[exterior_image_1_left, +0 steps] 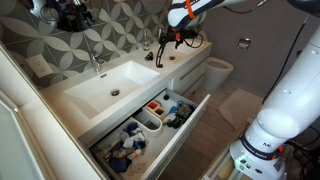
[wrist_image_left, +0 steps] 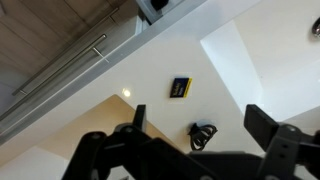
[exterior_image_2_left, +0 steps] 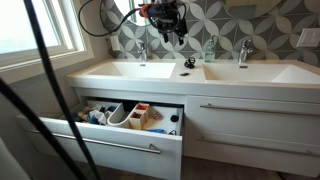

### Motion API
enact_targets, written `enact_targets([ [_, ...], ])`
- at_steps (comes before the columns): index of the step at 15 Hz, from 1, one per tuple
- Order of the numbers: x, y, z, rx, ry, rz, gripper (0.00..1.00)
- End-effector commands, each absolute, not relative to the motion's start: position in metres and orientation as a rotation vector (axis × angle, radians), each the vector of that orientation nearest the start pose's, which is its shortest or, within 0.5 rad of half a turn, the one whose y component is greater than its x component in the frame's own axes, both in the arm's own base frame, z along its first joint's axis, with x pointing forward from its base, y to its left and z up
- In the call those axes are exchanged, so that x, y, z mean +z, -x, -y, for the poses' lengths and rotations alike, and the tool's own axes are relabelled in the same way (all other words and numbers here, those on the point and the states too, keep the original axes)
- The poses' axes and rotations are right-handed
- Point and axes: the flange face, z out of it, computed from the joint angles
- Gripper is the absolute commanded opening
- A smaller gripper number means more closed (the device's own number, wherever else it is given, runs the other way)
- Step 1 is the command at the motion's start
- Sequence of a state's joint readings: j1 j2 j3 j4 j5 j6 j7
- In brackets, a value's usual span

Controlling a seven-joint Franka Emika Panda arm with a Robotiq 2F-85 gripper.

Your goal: Move the black and yellow object on the counter top and put it in the opened drawer

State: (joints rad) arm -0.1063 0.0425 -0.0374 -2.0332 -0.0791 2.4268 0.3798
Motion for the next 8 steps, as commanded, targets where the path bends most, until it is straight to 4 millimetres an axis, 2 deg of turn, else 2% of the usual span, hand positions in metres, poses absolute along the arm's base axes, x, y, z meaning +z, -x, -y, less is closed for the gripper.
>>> enact_targets([
  [1, 0.4561, -0.5910, 0.0894, -0.548, 3.024, -0.754, 1.00],
  [3, 0.4476, -0.5948, 0.0920, -0.529, 3.029, -0.760, 1.00],
  [8, 0.4519, -0.5940, 0.0907, -0.540, 3.027, -0.756, 1.00],
])
